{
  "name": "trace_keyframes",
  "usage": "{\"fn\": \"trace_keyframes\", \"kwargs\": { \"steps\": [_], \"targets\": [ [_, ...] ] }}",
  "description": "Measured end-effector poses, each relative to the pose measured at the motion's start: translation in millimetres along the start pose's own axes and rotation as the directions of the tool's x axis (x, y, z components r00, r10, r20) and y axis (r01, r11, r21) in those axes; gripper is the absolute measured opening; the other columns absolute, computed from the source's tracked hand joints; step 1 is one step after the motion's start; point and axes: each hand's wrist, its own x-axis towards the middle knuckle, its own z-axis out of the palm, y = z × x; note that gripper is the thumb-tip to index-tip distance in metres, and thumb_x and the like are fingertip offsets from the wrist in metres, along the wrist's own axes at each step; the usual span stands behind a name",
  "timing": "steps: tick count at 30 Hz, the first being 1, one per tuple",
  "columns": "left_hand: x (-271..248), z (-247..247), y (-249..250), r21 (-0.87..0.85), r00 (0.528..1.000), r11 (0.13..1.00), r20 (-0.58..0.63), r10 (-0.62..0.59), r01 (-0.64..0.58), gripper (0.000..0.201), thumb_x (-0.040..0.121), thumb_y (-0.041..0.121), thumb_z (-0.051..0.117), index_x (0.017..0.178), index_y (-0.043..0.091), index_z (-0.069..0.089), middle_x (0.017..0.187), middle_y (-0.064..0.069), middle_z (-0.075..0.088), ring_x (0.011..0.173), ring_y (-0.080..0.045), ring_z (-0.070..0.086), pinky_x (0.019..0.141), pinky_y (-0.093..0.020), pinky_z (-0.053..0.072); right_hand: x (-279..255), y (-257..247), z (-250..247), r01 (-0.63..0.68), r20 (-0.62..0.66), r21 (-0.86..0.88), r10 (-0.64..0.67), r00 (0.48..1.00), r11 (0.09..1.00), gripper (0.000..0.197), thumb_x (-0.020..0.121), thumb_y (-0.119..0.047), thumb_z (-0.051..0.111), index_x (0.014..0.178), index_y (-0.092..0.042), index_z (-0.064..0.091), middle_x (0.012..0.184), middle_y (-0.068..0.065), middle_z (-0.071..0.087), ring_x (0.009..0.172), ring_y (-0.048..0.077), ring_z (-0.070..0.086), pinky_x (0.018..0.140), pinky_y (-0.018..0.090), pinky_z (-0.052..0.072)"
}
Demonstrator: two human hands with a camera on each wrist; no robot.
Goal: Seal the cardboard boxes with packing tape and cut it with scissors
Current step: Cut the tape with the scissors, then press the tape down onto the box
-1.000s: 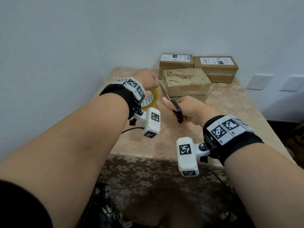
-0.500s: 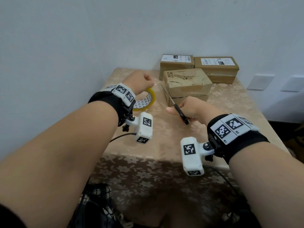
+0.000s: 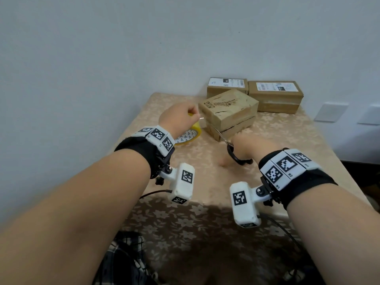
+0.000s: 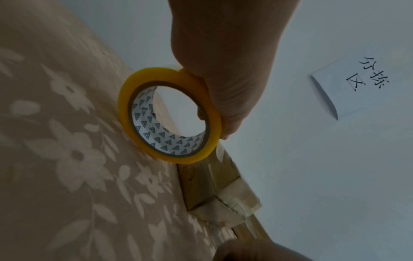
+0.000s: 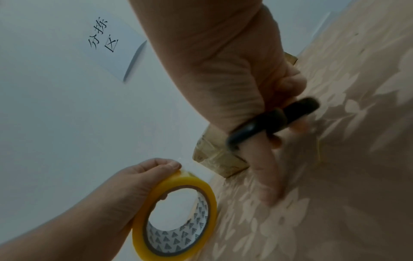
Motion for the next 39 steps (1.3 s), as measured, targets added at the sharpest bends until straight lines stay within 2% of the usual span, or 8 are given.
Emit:
{"fn": "trace_keyframes", "kwargs": {
  "steps": [3,6,10,13,20,25,35,39],
  "targets": [
    [1.0,1.2,4.0,0.020,1.000,1.000,0.014,0.014,-0.014,0.013,0.091,0.033,0.052,0.085,0.026,0.061,0.096,0.007,0.066,0.089,-0.016,0.061,0.080,-0.037,0.051,1.9,2.5,3.9,0.000,0.021,-0.046,0.001,1.000,0.999,0.054,0.084,-0.058,0.062,0.065,-0.008,0.049,0.067,0.005,0.054,0.068,0.025,0.056,0.078,0.034,0.051],
    [5.2,-1.7,7.8,0.028,0.998,0.999,0.045,0.042,-0.044,0.013,0.091,0.033,0.054,0.084,0.025,0.061,0.096,0.007,0.065,0.090,-0.015,0.060,0.082,-0.037,0.050,8.2,7.6,5.5,0.021,-0.080,-0.008,-0.021,0.997,1.000,0.037,0.095,-0.035,0.055,0.070,-0.008,0.051,0.074,0.007,0.057,0.060,0.020,0.051,0.059,0.028,0.044],
    [5.7,-7.9,-1.1,-0.089,0.999,0.996,-0.037,-0.016,0.013,0.015,0.091,0.025,0.056,0.081,0.017,0.064,0.090,0.000,0.067,0.087,-0.019,0.061,0.082,-0.038,0.050,0.1,8.1,1.0,0.117,-0.129,0.083,-0.106,0.986,0.990,0.039,0.089,-0.025,0.063,0.117,0.001,0.055,0.109,0.015,0.063,0.092,0.030,0.058,0.077,0.037,0.049],
    [0.0,-11.8,-10.5,-0.176,0.985,0.984,-0.160,-0.062,0.033,0.016,0.090,0.024,0.057,0.075,0.019,0.061,0.081,0.007,0.061,0.083,-0.013,0.057,0.078,-0.031,0.046,-3.7,7.6,-3.5,0.218,-0.203,0.078,-0.199,0.959,0.973,0.022,0.089,-0.015,0.057,0.104,-0.003,0.068,0.103,0.013,0.067,0.098,0.031,0.062,0.079,0.036,0.051],
    [-6.5,-7.6,-23.8,-0.215,0.957,0.977,-0.282,-0.075,0.013,0.012,0.091,0.028,0.055,0.086,0.021,0.063,0.089,0.009,0.062,0.091,-0.012,0.058,0.081,-0.031,0.046,26.2,11.4,-8.8,0.289,-0.791,0.159,-0.053,0.609,0.944,0.044,0.097,-0.044,0.044,0.130,-0.015,0.051,0.135,0.011,0.044,0.124,0.028,0.043,0.103,0.045,0.033],
    [-2.5,-7.4,-23.9,-0.205,0.963,0.979,-0.268,-0.043,-0.013,0.014,0.092,0.027,0.055,0.085,0.021,0.065,0.085,0.011,0.062,0.088,-0.010,0.058,0.079,-0.029,0.047,65.6,-6.5,-17.6,0.247,-0.603,0.202,-0.078,0.794,0.948,0.059,0.100,-0.054,0.018,0.151,-0.026,0.020,0.161,0.001,0.010,0.148,0.024,0.004,0.114,0.057,-0.005],
    [0.3,-2.2,-23.9,-0.231,0.975,0.973,-0.220,-0.038,-0.014,0.012,0.089,0.027,0.058,0.081,0.022,0.066,0.078,0.016,0.061,0.084,-0.006,0.058,0.080,-0.029,0.049,84.9,-18.4,1.0,0.118,-0.619,0.169,0.013,0.785,0.979,0.073,0.089,-0.038,0.063,0.149,-0.035,0.022,0.156,0.002,0.021,0.146,0.028,0.012,0.111,0.068,0.008],
    [0.6,-4.5,-18.0,-0.234,0.972,0.972,-0.232,-0.026,-0.029,0.012,0.089,0.025,0.058,0.079,0.023,0.064,0.077,0.017,0.059,0.083,-0.005,0.057,0.079,-0.026,0.047,77.6,-10.6,-13.0,0.147,-0.562,0.176,-0.023,0.827,0.974,0.074,0.086,-0.067,0.046,0.148,-0.032,0.025,0.156,0.001,0.022,0.145,0.026,0.015,0.108,0.064,0.012]
  ]
}}
